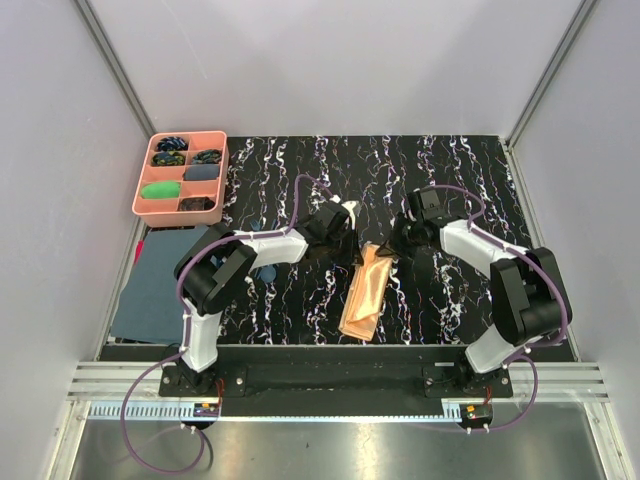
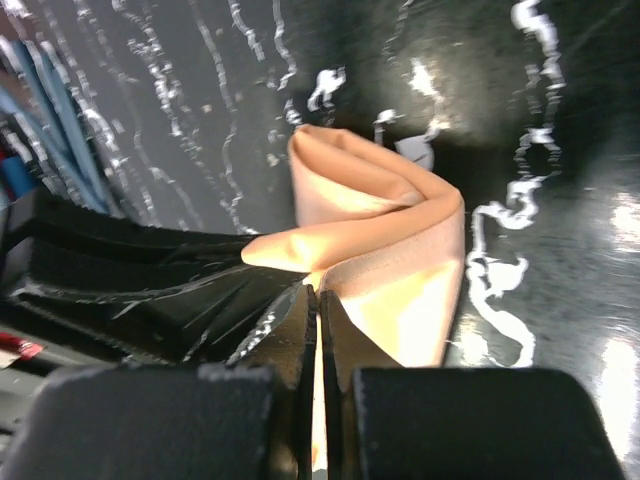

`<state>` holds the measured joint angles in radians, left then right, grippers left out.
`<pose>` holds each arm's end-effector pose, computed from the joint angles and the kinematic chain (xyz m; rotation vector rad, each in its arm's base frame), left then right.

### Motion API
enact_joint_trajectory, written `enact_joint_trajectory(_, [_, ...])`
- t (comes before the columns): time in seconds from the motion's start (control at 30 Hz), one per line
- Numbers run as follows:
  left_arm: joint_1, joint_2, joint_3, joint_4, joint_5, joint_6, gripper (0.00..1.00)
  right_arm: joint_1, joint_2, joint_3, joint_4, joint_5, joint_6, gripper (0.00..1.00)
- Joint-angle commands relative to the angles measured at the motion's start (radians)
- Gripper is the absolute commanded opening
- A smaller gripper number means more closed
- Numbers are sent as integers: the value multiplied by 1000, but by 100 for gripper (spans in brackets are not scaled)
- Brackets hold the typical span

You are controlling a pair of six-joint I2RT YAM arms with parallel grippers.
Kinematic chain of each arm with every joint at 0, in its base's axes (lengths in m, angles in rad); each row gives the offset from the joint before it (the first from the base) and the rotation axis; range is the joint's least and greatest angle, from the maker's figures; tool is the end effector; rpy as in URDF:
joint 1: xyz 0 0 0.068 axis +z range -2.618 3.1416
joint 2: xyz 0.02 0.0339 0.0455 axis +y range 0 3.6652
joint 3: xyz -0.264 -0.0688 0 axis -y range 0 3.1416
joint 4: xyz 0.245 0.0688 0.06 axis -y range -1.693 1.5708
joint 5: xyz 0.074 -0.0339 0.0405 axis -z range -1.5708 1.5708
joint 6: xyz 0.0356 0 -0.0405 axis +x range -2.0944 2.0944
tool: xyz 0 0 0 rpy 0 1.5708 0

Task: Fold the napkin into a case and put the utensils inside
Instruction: Stuff the top corner of the smaller-rectangle-folded napkin at the center of the board.

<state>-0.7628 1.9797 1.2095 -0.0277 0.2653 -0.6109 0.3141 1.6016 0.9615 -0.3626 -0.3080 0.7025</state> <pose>0.2959 -0.2957 0.1506 0.3317 2.5333 -0.9215 0.2996 0.1087 0.1882 0.4002 2.6677 0.7483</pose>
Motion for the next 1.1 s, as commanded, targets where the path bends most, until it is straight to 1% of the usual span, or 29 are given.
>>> enact_joint_trajectory(0.0, [3, -1, 2, 66, 26, -18, 8, 3, -3, -7, 99, -103, 51, 0])
enact_joint_trajectory(0.13, [3, -8, -7, 74, 28, -23, 8, 2, 49, 16, 139, -137, 71, 0])
enact_joint_trajectory(0.37, [3, -25, -19, 89, 26, -32, 8, 3, 135, 46, 169, -125, 58, 0])
enact_joint_trajectory(0.5, [5, -48, -28, 83, 12, -32, 9, 3, 149, 62, 168, -118, 43, 1])
enact_joint_trajectory(0.57, [10, -68, -36, 74, 5, -32, 10, 2, 143, 60, 169, -112, 41, 9])
enact_joint_trajectory(0.67, [16, -78, -41, 77, -3, -33, 11, 2, 124, 52, 177, -109, 48, 11])
enact_joint_trajectory(0.7, [17, -74, -35, 78, 3, -35, 12, 3, 120, 45, 185, -109, 51, 14])
enact_joint_trajectory(0.77, [17, -64, -30, 77, 15, -41, 13, 2, 116, 43, 186, -111, 55, 19])
enact_joint_trajectory(0.8, [17, -64, -34, 78, 15, -47, 16, 2, 116, 40, 185, -112, 57, 23])
enact_joint_trajectory(0.87, [17, -74, -42, 86, 11, -52, 21, 2, 110, 37, 185, -111, 57, 25])
enact_joint_trajectory(1.07, [33, -137, -76, 86, -24, -53, 29, 2, 89, 25, 189, -109, 61, 31])
